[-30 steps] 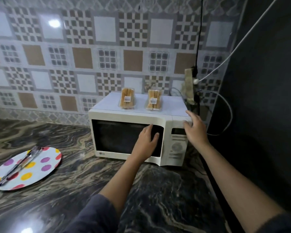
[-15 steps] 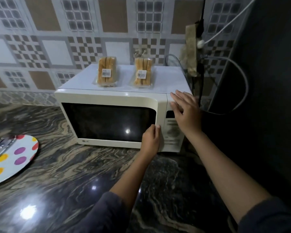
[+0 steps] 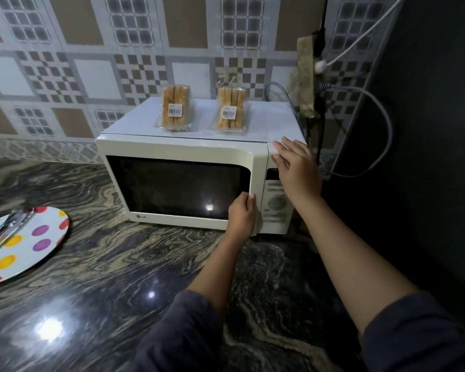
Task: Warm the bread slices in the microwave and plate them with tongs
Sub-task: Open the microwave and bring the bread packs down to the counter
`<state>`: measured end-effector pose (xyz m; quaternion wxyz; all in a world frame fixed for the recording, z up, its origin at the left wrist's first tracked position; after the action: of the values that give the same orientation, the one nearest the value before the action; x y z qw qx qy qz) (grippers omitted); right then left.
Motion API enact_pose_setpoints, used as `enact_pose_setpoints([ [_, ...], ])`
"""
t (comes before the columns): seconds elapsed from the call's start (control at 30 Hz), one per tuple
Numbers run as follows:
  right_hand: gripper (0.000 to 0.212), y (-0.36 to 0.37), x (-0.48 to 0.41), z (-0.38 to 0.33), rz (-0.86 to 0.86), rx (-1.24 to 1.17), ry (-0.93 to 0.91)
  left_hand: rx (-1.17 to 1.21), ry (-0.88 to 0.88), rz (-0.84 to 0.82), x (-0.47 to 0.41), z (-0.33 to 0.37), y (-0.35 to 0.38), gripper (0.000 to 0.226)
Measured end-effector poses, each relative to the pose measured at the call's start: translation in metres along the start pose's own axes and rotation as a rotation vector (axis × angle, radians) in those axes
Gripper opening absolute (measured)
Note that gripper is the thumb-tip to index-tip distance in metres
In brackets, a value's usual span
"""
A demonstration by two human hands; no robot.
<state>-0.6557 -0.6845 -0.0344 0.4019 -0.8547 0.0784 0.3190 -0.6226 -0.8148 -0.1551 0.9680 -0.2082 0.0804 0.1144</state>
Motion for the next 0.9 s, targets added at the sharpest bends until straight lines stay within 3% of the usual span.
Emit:
enact_pose_setpoints([
  [0.13, 0.034, -0.002, -0.005, 0.003, -0.052, -0.054, 0.073, 0.005, 0.107, 0.044, 0.057, -0.009, -0.016, 0.031],
  [0.23, 0.033, -0.002, -0.005, 0.001, -0.066, -0.069, 0.161, -0.011, 0.108, -0.037, 0.083, -0.011, -0.029, 0.034],
  [0.37, 0.028, -0.008, 0.019, -0.039, -0.039, -0.382, 0.281, 0.008, 0.102, -0.071, 0.109, -0.006, -0.052, 0.032],
  [0.47, 0.028, -0.002, 0.053, -0.104, -0.254, -0.675, 0.178, 0.004, 0.114, -0.011, 0.144, -0.008, -0.072, 0.032],
  [0.57, 0.025, 0.003, 0.09, -0.165, -0.482, -0.763, 0.023, 0.008, 0.123, 0.066, 0.178, -0.016, -0.101, 0.028],
  [0.7, 0.021, 0.019, 0.136, -0.222, -0.669, -0.68, -0.154, -0.009, 0.122, 0.148, 0.219, -0.033, -0.145, 0.021],
  [0.8, 0.023, 0.032, 0.165, -0.256, -0.726, -0.656, -0.241, -0.002, 0.073, 0.191, 0.245, -0.046, -0.175, 0.039],
  [0.9, 0.038, 0.046, 0.183, -0.29, -0.708, -0.503, -0.387, -0.002, 0.019, 0.229, 0.261, -0.062, -0.208, 0.049],
])
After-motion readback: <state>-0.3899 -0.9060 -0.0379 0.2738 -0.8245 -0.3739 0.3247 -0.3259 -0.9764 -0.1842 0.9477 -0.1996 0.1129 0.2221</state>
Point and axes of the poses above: each hand's wrist, its own x-axis away from the middle knuckle, its own y-axis out of the palm, z = x × y, the point moved 9 cm from there along -x, towards the middle knuckle, and after that the axes turned 4 degrees about -z, right-handed, at the moved point
